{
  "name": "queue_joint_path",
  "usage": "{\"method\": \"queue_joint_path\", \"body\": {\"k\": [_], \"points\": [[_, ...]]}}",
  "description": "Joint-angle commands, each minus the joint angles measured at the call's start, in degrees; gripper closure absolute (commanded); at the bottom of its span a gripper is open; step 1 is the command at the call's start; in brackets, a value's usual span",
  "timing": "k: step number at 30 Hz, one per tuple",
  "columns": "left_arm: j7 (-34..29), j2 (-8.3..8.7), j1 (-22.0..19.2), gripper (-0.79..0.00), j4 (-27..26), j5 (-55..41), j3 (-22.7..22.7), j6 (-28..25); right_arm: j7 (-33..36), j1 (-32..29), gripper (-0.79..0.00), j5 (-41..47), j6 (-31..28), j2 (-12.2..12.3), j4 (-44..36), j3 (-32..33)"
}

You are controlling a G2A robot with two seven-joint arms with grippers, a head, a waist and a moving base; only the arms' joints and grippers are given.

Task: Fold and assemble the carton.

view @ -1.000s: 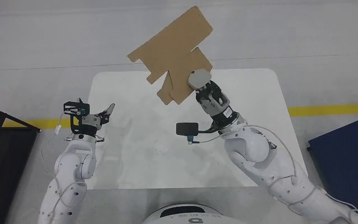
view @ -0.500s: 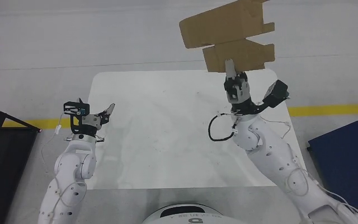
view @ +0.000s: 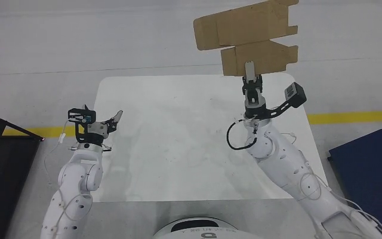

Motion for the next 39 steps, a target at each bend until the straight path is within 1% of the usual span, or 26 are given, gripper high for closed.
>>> {"method": "queue_joint_path", "body": {"k": [1,3,5,6,7,9,11,12,14,18,24,28,32,34,36,39], "points": [[-5.04,-0.20,-1.75,-0.785,0.96,-14.07,0.71,-6.23,-0.20,-0.64,0.000,1.13,-0.10,-0.19,-0.27,-0.18],[-12.14,-0.50,-4.17,-0.785,2.30,-29.61,2.42,-13.46,0.37,-1.33,0.000,3.25,-2.05,-0.73,0.33,-1.15],[-20.30,-0.65,-7.35,-0.785,3.70,-45.44,4.33,-20.87,-0.97,-1.41,0.000,5.28,-5.16,-1.53,1.23,-2.32],[-24.21,-0.73,-8.64,-0.785,4.90,-54.45,5.49,-24.31,-1.10,-1.30,0.000,5.20,-5.86,-1.92,2.20,-2.96],[-28.36,-0.81,-10.18,-0.785,6.27,-64.49,6.44,-26.43,-0.87,-1.24,0.000,4.78,-6.07,-2.31,3.03,-3.70],[-36.57,-0.73,-13.71,-0.785,8.41,-77.59,7.67,-28.23,-0.82,-1.42,0.000,4.39,-6.53,-3.09,4.09,-5.15],[-42.48,-0.82,-16.45,-0.785,10.91,-89.91,9.05,-27.04,0.28,-1.63,0.000,3.22,-7.15,-3.71,5.24,-6.40],[-44.99,-0.84,-17.81,-0.785,12.22,-94.31,9.44,-26.24,0.90,-1.76,0.000,2.54,-7.02,-3.93,5.66,-6.68],[-49.22,-0.94,-20.03,-0.785,14.49,-100.15,10.56,-25.31,1.84,-2.44,0.000,1.13,-6.53,-4.16,6.03,-6.64],[-52.90,-1.32,-22.67,-0.785,16.91,-105.04,13.30,-25.11,3.76,-5.04,0.000,-3.58,-2.46,-3.83,4.80,-4.29],[-57.48,-2.22,-26.56,-0.785,17.99,-110.88,18.67,-23.55,7.47,-10.28,0.000,-9.01,2.82,-2.80,1.07,0.22],[-58.24,-2.99,-28.93,-0.785,18.86,-112.19,22.42,-23.54,7.22,-12.78,0.000,-9.47,1.92,-2.59,-0.40,2.25],[-57.00,-3.93,-30.43,-0.785,20.37,-115.09,25.64,-23.96,6.63,-13.78,0.000,-9.59,-0.35,-2.76,-1.10,3.06],[-56.07,-4.20,-31.65,-0.785,21.11,-111.53,26.70,-26.56,6.58,-13.86,0.000,-9.61,-0.69,-2.96,-1.00,3.24],[-53.61,-4.48,-32.00,-0.785,21.11,-107.45,27.71,-29.25,6.87,-13.69,0.000,-9.03,-0.70,-3.24,-0.58,3.18],[-50.78,-4.66,-31.99,-0.782,19.69,-100.20,28.85,-32.24,6.99,-13.35,0.000,-8.05,-1.23,-3.68,-0.20,3.13]]}}
